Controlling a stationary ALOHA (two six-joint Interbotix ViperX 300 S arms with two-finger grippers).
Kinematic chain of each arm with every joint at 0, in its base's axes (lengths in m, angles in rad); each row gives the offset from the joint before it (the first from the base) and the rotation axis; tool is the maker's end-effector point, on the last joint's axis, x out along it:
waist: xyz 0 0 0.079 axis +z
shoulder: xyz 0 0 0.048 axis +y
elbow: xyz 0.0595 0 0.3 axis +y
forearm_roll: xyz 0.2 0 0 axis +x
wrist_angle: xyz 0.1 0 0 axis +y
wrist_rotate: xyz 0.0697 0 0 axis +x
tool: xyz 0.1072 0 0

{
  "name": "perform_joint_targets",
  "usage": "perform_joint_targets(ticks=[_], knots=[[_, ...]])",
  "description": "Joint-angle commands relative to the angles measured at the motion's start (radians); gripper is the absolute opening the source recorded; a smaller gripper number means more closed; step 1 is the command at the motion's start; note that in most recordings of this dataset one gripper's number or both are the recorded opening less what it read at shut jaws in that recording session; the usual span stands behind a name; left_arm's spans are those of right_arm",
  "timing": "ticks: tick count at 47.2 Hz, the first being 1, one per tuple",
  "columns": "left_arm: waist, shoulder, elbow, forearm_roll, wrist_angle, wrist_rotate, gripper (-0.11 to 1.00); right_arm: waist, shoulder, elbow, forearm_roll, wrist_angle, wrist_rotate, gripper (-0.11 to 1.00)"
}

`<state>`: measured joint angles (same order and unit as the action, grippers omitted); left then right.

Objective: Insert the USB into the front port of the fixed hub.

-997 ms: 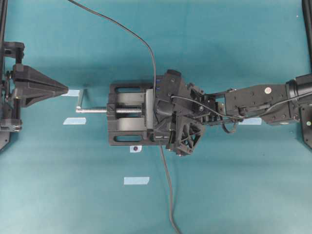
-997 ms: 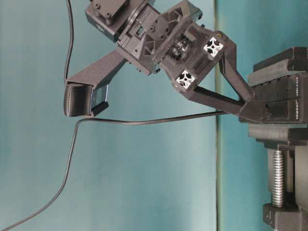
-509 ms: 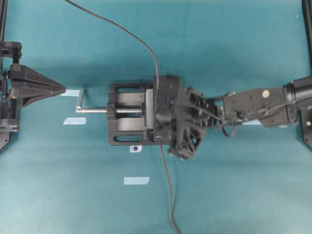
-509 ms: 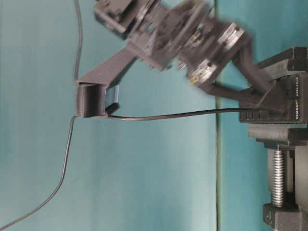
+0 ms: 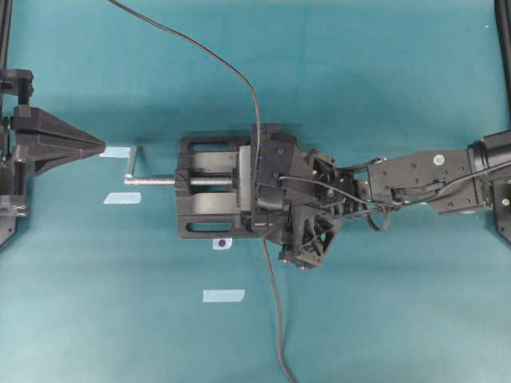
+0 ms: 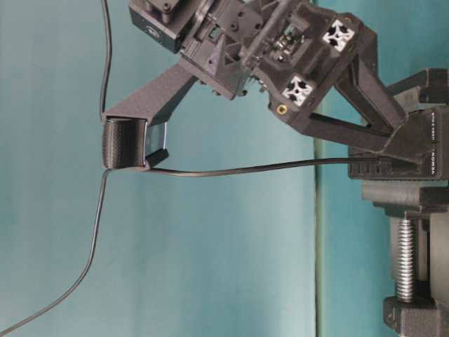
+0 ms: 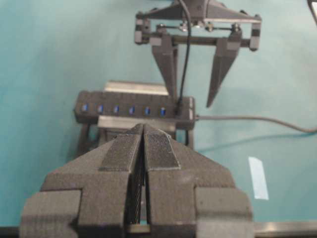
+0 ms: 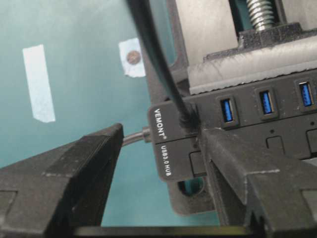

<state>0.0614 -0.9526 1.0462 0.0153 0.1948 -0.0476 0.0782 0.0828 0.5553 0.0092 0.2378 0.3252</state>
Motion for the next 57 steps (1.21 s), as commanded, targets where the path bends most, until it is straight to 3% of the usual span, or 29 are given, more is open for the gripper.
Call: perform_joint_targets(ticks=[1,18,57], knots=[[0.0,0.005,-0.012,0.0,-0.009,-0.005,0.0,-0.006,-0.035,-0.023,-0.002,-0.003,0.006,0.67],[-0.002,0.003,-0.017,0.002,-0.009,-0.006,0.0,-0.02,-0.055,-0.018,-0.029,-0.003,0.0,0.67],[-0.002,0.003,-0.02,0.002,-0.009,-0.006,0.0,-0.032,-0.156,0.017,-0.029,0.034,-0.02,0.67]])
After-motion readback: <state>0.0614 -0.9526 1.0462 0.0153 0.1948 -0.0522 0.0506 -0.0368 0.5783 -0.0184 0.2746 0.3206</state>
